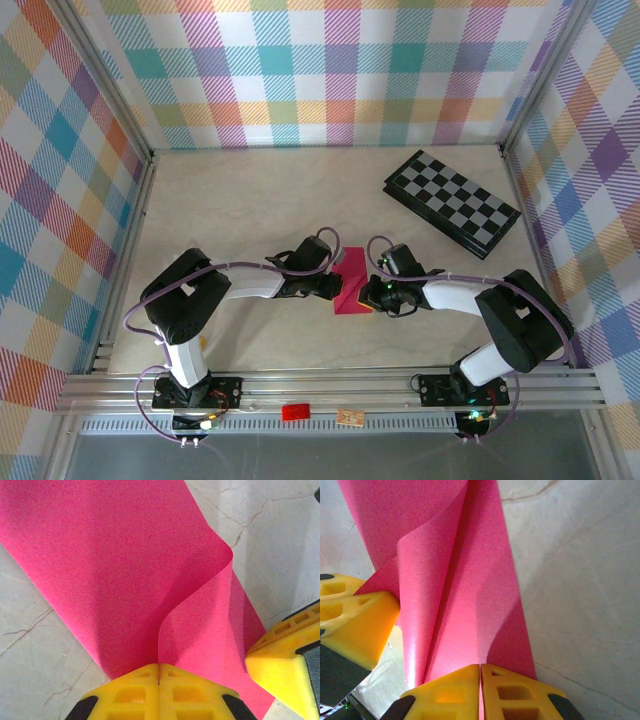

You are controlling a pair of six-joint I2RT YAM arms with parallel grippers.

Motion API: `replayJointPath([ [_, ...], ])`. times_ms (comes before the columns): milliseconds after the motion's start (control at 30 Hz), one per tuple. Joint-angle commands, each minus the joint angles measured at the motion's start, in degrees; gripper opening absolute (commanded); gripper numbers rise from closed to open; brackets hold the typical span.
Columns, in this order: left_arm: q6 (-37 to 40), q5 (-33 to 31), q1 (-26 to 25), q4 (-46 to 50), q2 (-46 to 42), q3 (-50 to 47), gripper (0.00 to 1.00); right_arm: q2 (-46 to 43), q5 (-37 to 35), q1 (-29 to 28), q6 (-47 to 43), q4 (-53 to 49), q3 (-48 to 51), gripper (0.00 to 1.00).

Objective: Fold a paper plane with a square sheet of paper (pick it up from the middle)

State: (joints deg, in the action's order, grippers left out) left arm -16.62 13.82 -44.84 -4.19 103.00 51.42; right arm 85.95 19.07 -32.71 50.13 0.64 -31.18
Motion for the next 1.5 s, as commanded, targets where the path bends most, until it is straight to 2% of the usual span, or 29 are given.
replayJointPath([
  [0,1.3,-1.0,0.5,1.1,-0.3,1.0,0.06,0.7,-1.1,0.1,-1.0,-3.7,0.5,0.12],
  [1100,2.0,-1.3,0.5,0.6,1.6,0.4,0.08,0.8,-0.8,0.1,-1.4,-3.9,0.0,0.13],
  [1467,1.9,-2.0,0.5,0.4,1.7,-1.8,0.07,-2.8,-0.2,0.2,-0.7,-2.9,-2.2,0.16],
])
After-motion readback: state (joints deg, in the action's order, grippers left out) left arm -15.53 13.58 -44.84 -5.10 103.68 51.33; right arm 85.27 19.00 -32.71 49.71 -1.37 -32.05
